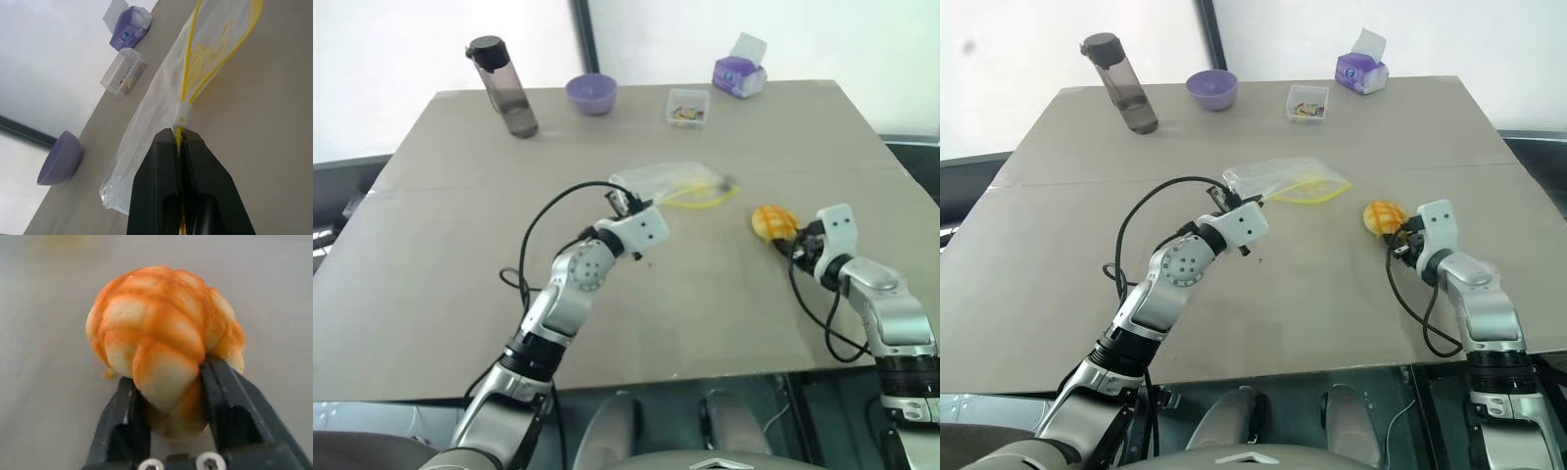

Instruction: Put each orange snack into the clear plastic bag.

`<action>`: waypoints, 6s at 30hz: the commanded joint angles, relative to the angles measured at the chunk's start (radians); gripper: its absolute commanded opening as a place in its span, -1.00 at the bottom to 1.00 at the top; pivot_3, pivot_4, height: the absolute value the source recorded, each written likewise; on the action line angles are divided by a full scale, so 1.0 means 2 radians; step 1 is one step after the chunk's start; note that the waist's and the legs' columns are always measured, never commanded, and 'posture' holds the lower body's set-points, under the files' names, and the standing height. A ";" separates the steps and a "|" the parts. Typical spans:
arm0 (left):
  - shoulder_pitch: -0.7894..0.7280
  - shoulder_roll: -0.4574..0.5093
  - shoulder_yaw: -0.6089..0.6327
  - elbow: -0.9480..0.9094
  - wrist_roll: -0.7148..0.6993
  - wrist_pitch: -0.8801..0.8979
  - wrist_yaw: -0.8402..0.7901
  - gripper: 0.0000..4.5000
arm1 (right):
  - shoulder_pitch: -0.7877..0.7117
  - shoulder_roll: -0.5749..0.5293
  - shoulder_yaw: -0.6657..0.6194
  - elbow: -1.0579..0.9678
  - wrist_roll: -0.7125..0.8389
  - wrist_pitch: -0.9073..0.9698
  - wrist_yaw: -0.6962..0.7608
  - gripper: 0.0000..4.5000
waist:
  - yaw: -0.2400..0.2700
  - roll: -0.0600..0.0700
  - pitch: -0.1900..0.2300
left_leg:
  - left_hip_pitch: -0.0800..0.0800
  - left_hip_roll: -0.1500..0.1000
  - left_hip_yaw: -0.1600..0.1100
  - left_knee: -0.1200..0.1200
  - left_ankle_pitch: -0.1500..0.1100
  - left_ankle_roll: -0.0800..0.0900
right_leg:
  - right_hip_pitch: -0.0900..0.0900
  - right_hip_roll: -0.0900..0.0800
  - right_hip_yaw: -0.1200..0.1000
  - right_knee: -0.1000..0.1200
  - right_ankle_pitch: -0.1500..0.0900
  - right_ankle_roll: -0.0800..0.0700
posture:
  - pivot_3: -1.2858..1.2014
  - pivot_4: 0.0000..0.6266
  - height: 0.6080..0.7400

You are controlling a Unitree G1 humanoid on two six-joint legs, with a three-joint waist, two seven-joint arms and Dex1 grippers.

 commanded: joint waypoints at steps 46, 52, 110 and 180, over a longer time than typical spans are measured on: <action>-0.017 -0.013 0.002 -0.003 0.001 -0.008 0.022 -1.00 | -0.037 -0.009 0.073 -0.015 -0.033 -0.185 0.069 -0.86 | 0.002 0.000 0.001 | -0.001 0.000 0.000 -0.001 0.000 0.000 | -0.001 0.000 0.000 -0.002 0.000 0.000 | 0.03 -0.52 1.00; -0.017 -0.012 0.001 -0.003 0.001 -0.004 0.027 -1.00 | -0.033 -0.001 0.061 -0.043 0.004 -0.127 0.072 -0.86 | 0.002 0.000 0.001 | -0.001 0.000 -0.001 -0.001 0.000 0.000 | -0.001 0.000 -0.001 -0.003 0.000 0.000 | 0.03 -0.52 1.00; 0.006 -0.018 -0.030 -0.022 -0.060 -0.092 -0.053 -1.00 | -0.106 0.050 0.118 -0.036 -0.030 -0.088 0.068 0.98 | 0.001 0.000 0.001 | -0.007 0.000 -0.002 -0.003 0.000 0.000 | -0.004 0.000 -0.002 -0.007 0.000 0.000 | 0.03 -0.52 1.00; -0.118 0.004 0.020 0.017 -0.123 -0.043 -0.084 -1.00 | -0.153 -0.191 0.056 0.003 -0.071 -0.208 0.193 -0.21 | 0.002 0.001 0.002 | -0.008 0.000 -0.001 -0.002 0.001 -0.001 | -0.004 -0.001 -0.002 -0.008 0.000 0.001 | 0.03 -0.52 1.00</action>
